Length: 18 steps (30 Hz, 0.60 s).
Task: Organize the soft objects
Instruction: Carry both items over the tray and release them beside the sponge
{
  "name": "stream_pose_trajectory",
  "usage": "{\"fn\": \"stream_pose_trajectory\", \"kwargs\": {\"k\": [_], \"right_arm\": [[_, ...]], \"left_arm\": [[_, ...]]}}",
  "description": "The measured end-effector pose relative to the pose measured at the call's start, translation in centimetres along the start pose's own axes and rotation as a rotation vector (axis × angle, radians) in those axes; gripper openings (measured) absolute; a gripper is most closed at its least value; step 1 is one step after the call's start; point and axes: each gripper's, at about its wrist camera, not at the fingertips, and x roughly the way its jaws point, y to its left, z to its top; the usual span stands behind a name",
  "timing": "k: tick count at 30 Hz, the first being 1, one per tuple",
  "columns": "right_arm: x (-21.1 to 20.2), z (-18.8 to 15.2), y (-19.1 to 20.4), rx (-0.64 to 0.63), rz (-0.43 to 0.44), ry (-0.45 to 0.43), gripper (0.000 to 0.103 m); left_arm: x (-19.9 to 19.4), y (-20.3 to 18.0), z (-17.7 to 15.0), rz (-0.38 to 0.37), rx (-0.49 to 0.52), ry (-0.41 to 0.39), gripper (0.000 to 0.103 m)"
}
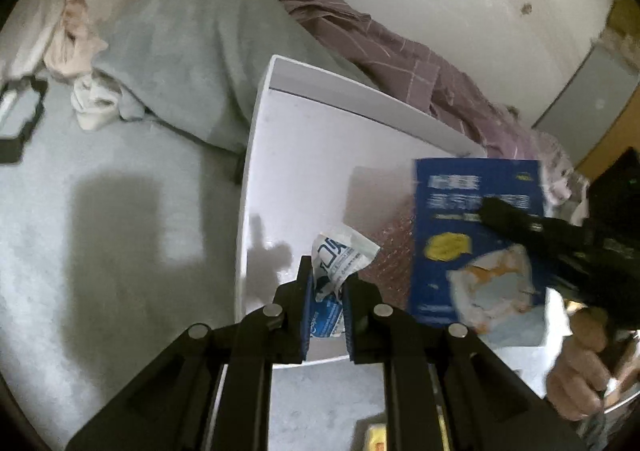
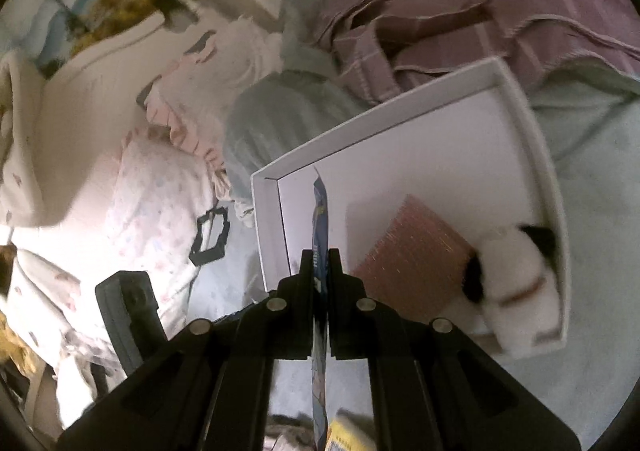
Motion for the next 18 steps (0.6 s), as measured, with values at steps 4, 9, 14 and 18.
{"fn": "stream_pose_trajectory", "kwargs": {"k": [4, 9, 14, 18], "right_arm": [[2.6, 1.1, 0.0, -0.057, -0.051, 0.015, 0.007], [5.9, 1.3, 0.1, -0.06, -0.003, 0.071, 0.007], [9.5, 0.4, 1.5, -0.086, 0.008, 0.108, 0.007], [11.0, -0.4, 1.6, -0.048, 0.032, 0.11, 0.01]], "left_arm": [[0.4, 0.5, -0.2, -0.017, -0.027, -0.017, 0.012], [-0.8, 1.5, -0.3, -0.045, -0.073, -0.045, 0.012], [-0.9, 1.8, -0.6, -0.076, -0.075, -0.008, 0.012], [1.4, 1.3, -0.7, 0.013, -0.076, 0.05, 0.012]]}}
